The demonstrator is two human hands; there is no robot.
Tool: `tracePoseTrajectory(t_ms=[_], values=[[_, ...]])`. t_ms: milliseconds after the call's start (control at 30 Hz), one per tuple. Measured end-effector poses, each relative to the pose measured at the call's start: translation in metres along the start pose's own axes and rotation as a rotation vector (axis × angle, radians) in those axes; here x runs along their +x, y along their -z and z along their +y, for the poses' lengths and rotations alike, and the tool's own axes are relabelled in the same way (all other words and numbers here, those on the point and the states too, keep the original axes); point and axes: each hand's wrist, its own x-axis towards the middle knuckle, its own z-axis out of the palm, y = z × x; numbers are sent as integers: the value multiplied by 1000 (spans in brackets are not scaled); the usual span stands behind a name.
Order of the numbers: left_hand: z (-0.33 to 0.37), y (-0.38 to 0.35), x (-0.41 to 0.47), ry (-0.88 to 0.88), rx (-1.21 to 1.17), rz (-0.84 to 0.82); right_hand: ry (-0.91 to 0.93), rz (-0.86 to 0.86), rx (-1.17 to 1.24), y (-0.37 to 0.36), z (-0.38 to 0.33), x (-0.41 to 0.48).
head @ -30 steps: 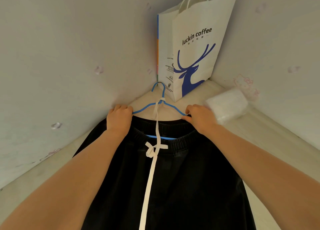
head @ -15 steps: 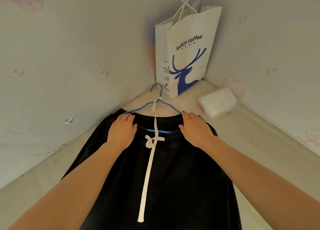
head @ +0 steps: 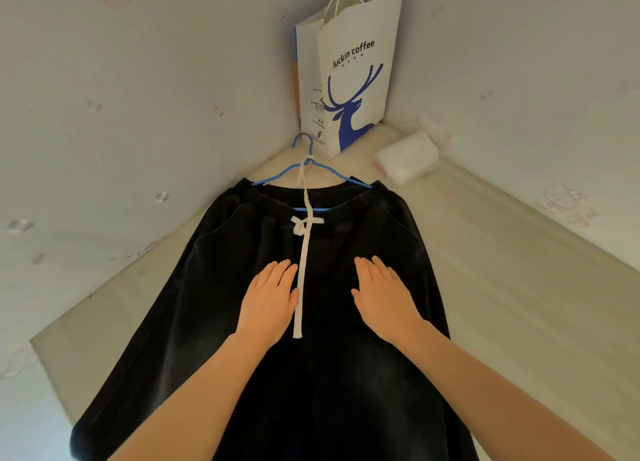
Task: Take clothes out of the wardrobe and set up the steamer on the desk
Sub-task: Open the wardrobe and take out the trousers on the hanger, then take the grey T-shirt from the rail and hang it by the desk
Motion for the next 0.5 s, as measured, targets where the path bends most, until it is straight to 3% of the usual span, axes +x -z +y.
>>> tracePoseTrajectory(t_ms=[233,500], values=[[9,-13,-99,-80,46,-76,-105,-63,21,-32,-44,-96],[7,-2,-209,-209,63,15,-241,-29,20,-68,-113,-213]])
